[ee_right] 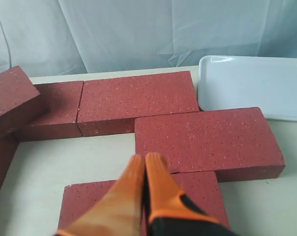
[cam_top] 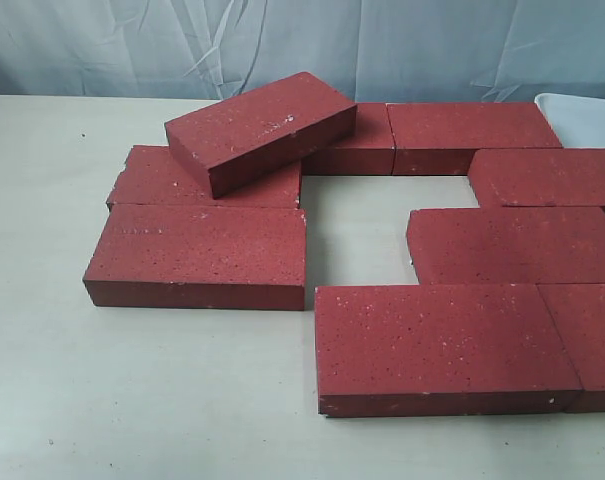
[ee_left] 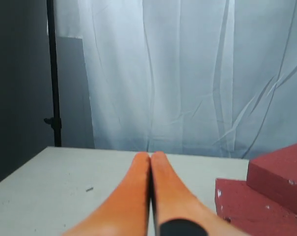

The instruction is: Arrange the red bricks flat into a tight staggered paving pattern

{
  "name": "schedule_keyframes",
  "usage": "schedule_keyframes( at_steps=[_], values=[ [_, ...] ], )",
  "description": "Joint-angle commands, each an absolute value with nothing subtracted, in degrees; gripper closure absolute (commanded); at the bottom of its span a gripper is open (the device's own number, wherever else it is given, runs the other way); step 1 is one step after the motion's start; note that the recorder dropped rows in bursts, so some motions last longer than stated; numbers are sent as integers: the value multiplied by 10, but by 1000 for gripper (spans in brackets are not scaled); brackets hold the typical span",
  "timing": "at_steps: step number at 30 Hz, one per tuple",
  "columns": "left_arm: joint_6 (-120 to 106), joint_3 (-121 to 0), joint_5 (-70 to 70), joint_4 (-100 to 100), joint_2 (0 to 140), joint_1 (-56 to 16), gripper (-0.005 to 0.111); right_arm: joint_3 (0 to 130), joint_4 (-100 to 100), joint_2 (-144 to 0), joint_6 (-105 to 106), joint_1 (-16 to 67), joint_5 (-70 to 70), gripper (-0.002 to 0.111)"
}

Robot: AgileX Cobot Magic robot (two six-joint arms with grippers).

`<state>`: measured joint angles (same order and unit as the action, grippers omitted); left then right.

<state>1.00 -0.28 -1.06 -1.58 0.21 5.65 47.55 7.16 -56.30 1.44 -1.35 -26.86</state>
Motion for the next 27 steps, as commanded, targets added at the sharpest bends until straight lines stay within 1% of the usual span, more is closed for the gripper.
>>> schedule_keyframes(
  at_steps=[1,9,12,17,27],
  values=[
    [15,0,-70,-20,0,57,107,489,72,-583,21,-12,-269,108],
    [15,0,-61,-44,0,57,107,489,84,-593,21,-12,-262,108],
    [15,-21,-36,-43,2,57,107,489,84,-593,21,-12,-263,108],
    [13,-78,5,0,60,57,107,489,85,-593,21,-12,-263,108],
    [13,-189,72,-3,222,57,107,489,88,-593,21,-12,-259,108]
  ],
)
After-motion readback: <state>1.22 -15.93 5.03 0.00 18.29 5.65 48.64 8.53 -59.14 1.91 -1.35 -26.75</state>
